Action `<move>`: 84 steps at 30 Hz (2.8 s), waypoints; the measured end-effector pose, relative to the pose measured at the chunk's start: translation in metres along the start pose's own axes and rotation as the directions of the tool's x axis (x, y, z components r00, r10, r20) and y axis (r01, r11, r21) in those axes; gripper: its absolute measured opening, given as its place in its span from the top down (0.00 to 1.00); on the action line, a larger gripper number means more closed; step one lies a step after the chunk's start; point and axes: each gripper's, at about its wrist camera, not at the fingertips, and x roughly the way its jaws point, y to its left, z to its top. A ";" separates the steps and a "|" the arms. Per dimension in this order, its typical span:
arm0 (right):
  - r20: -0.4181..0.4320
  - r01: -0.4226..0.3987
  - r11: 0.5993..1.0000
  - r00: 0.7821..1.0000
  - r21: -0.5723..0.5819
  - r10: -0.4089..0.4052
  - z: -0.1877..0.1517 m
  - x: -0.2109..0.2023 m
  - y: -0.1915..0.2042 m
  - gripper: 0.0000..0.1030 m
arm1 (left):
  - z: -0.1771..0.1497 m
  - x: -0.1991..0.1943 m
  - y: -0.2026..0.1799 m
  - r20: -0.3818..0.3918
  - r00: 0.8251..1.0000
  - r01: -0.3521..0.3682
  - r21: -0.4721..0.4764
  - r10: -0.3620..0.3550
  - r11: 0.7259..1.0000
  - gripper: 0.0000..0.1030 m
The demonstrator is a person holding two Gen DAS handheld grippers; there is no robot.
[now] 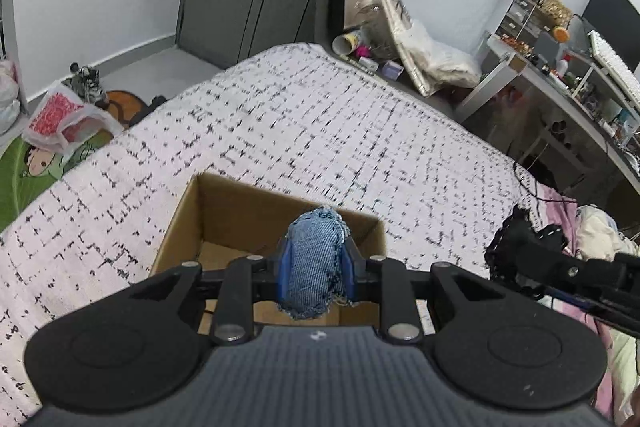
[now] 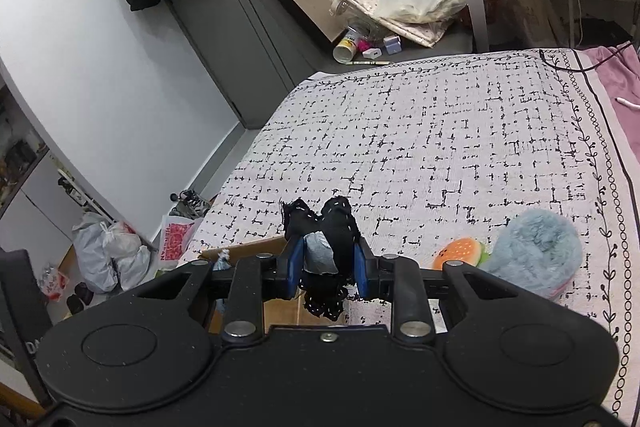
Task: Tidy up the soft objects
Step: 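Carry the denim pad with the left tool over the box and release it, then lower the black scrunchie into the box and open the right tool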
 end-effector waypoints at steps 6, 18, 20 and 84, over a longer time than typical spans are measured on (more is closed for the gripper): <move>-0.013 0.009 1.000 1.000 -0.008 -0.009 -0.002 0.011 0.007 0.74 | 0.000 0.008 0.004 -0.010 1.000 0.013 -0.008 -0.013 1.000 0.75; -0.012 -0.012 1.000 1.000 -0.014 0.012 0.003 0.020 0.019 0.74 | 0.006 -0.005 0.017 0.022 1.000 -0.012 -0.067 0.013 0.998 0.51; -0.020 -0.018 1.000 1.000 -0.004 0.018 0.004 0.024 0.019 0.74 | 0.006 -0.010 0.018 0.035 0.999 -0.028 -0.069 0.031 0.997 0.51; -0.007 -0.028 0.996 1.000 -0.081 0.028 -0.006 -0.060 -0.069 0.00 | -0.024 -0.076 -0.039 0.015 0.995 -0.096 0.041 0.095 0.995 0.00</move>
